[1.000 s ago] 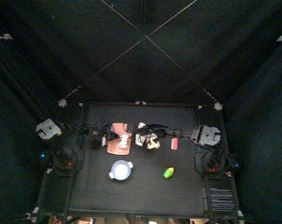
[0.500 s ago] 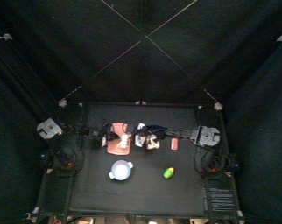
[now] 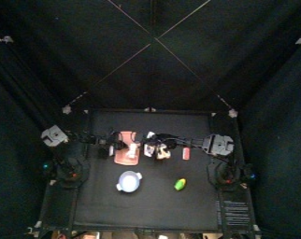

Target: Cut sushi roll

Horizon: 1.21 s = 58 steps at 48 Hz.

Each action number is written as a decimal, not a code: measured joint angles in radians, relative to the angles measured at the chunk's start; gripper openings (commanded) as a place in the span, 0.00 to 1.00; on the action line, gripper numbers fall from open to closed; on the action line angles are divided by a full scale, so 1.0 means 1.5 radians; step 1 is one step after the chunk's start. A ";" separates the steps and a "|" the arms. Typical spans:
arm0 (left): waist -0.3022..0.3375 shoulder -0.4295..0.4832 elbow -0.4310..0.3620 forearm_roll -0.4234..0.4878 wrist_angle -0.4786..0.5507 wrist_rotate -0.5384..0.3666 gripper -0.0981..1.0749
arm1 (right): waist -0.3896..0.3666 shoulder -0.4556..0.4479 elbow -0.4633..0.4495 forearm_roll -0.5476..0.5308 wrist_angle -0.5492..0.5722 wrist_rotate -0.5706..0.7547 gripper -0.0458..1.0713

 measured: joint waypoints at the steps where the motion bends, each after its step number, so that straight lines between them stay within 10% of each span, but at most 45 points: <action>1: 0.000 0.000 0.000 -0.001 0.000 0.000 0.33 | 0.001 0.001 0.000 0.000 0.000 0.000 0.50; 58: 0.000 0.043 -0.012 -0.002 0.002 -0.001 0.33 | 0.000 0.038 -0.012 -0.010 0.001 0.052 0.50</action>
